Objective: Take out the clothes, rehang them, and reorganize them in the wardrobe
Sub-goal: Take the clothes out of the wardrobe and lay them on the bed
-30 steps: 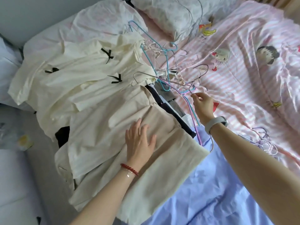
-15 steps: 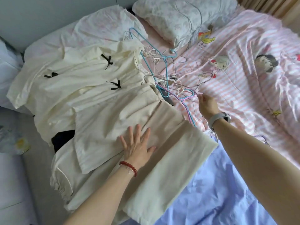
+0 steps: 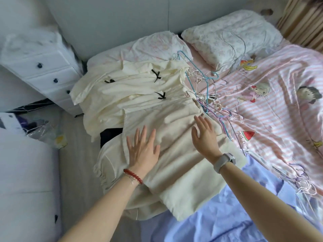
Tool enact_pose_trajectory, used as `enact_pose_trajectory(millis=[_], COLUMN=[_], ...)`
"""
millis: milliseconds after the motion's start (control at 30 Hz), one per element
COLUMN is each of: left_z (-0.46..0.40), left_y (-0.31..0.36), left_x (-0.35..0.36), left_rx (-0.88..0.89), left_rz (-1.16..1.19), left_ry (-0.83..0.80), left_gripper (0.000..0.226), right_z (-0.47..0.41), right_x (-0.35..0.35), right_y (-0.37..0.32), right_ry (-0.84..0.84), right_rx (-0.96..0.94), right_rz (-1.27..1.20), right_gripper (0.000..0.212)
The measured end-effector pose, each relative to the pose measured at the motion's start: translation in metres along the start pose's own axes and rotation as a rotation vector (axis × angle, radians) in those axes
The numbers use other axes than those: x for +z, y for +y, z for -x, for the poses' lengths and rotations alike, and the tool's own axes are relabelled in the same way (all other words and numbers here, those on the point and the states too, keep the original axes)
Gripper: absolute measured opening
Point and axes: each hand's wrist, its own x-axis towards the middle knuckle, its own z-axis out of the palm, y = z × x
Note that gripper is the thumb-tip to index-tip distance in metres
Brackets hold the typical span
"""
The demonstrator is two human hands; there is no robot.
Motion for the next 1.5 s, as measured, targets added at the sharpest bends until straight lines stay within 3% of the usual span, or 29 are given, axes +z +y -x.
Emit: enact_pose_trajectory(millis=[133,367,567,733,967,1200,1300,1500], left_z=[0.086,0.302,0.517,0.689,0.887,1.029,1.07,1.111], left_y=[-0.046,-0.132,-0.205,-0.242,-0.253,-0.257,-0.272,-0.302], left_x=[-0.027,-0.023,-0.028,-0.047,-0.075,-0.103,-0.114,-0.116], left_rx=[-0.081,-0.402,-0.802,-1.137,-1.659,-1.979,-2.08,-2.092], left_rz=[0.076,0.169,0.055,-0.093,-0.13,-0.226,-0.231,-0.2], left_ry=[0.136,0.243,0.378,0.642,0.783,0.938,0.992,1.281], left_gripper=[0.054,0.041,0.031,0.025,0.042,0.041,0.044,0.047], right_z=[0.07,0.234,0.394,0.534,0.699,0.857,0.919,1.045], right_x=[0.02,0.061,0.107,0.124,0.111,0.115,0.111,0.086], right_y=[-0.08,-0.198,-0.298,-0.394,-0.506,-0.602,-0.65,-0.723], right_ry=[-0.135,-0.405,-0.685,-0.788,-0.921,-1.219,-1.36,-1.533], right_rx=[-0.144,-0.655,-1.035,-1.332,-1.715,-1.828,-1.791,-1.665], right_rz=[-0.002,0.008,-0.054,-0.174,-0.436,-0.537,-0.609,-0.535], right_gripper=[0.041,0.029,0.038,0.04,0.03,0.032,0.025,0.026])
